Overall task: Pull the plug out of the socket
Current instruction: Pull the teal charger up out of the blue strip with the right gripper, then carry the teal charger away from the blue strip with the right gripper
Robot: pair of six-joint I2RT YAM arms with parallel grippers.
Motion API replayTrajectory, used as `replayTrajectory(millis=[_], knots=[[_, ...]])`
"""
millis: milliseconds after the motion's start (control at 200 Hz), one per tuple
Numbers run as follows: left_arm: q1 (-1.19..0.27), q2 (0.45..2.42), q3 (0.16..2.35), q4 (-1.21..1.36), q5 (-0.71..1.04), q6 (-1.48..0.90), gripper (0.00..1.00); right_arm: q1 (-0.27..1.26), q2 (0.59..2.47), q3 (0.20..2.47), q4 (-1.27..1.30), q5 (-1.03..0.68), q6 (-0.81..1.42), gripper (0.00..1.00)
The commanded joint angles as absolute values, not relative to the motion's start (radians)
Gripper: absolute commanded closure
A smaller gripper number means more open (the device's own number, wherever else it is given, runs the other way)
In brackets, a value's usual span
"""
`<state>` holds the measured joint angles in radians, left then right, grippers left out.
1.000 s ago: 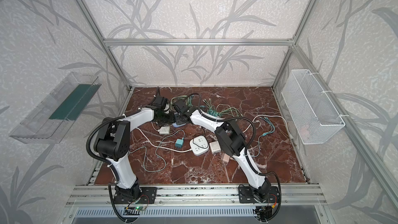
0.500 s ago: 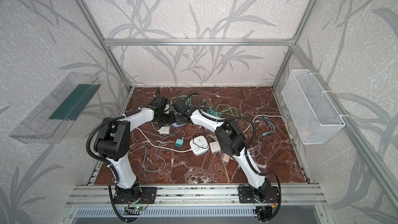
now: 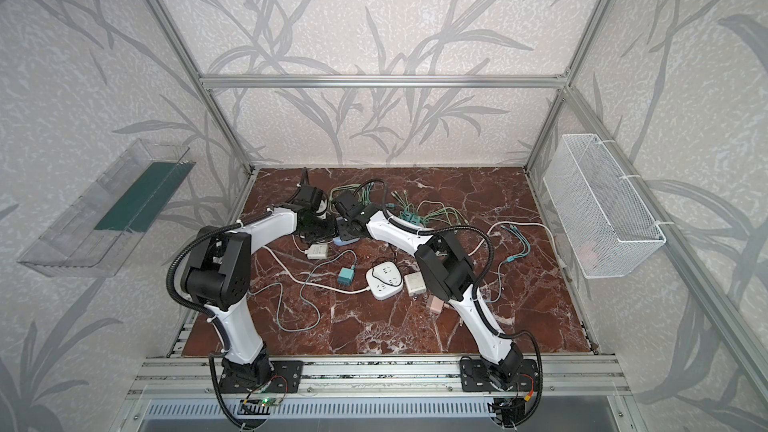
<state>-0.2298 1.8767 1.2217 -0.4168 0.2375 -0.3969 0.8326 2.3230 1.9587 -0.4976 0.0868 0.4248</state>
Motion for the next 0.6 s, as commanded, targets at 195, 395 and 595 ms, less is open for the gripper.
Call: replayTrajectory(millis=[195, 395, 595], knots=[[-0.235, 1.954, 1.169, -0.496, 0.208, -0.399, 0.52, 0.873, 2.267, 2.067, -0.540, 0.127, 0.374, 0.84], [-0.233, 1.951, 1.164, -0.495, 0.206, -0.401, 0.52, 0.871, 2.253, 2.055, -0.554, 0.151, 0.365, 0.84], [-0.232, 1.943, 1.158, -0.492, 0.203, -0.398, 0.52, 0.855, 2.215, 2.009, -0.548, 0.143, 0.352, 0.84]])
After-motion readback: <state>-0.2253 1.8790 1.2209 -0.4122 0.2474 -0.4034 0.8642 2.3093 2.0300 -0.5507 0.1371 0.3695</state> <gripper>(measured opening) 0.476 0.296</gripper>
